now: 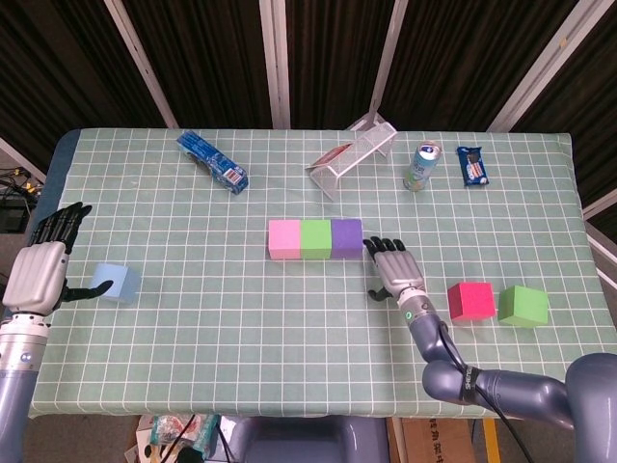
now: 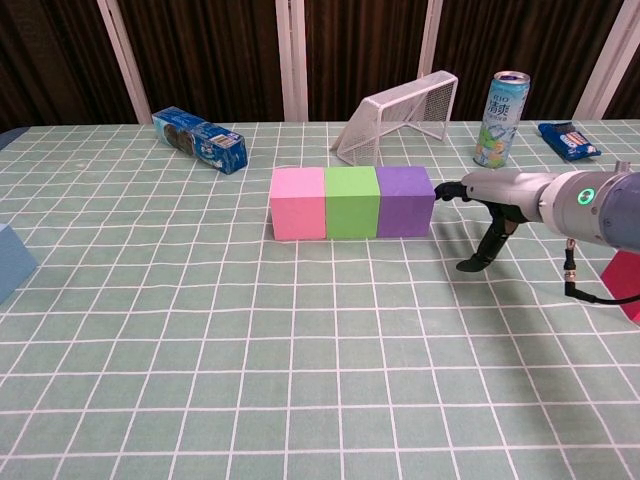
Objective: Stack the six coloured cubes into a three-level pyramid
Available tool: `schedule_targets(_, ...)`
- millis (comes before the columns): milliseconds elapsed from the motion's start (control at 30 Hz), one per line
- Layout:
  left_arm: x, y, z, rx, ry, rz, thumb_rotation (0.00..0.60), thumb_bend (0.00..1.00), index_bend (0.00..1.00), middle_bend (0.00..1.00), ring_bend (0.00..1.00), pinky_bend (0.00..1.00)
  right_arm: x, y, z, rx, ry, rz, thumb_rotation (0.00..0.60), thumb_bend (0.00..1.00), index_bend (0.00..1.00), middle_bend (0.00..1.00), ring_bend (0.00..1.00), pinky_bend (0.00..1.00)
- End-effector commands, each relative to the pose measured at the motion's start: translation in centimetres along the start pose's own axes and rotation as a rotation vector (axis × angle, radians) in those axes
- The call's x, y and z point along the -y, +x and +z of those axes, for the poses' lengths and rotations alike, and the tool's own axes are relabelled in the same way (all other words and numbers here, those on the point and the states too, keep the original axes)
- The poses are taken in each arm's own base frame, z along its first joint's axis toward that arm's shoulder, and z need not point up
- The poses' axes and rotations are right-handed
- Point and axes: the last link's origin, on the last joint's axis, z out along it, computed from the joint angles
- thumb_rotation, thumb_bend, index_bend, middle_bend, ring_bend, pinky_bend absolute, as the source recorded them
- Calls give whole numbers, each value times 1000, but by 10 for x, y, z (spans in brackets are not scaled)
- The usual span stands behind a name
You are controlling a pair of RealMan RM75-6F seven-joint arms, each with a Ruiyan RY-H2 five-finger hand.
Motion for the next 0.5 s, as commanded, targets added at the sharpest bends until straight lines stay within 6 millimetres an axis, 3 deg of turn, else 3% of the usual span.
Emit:
schedule_targets(33,0,0,0,1,1,0,600,82,0,25,0,50,-4,0,0,-4,-12,-4,600,300,0,52,0,0)
schedule_targets(267,0,0,-1,5,-2,0,600,82,0,25,0,50,-16,13,-9,-56,-33,-8,600,299,0,41,0,0)
schedule_targets(500,-2,1,-3,2,-10,-3,600,82,0,25,0,50,-38,32,-33,-128,-52,27,600,300,0,14,0,0)
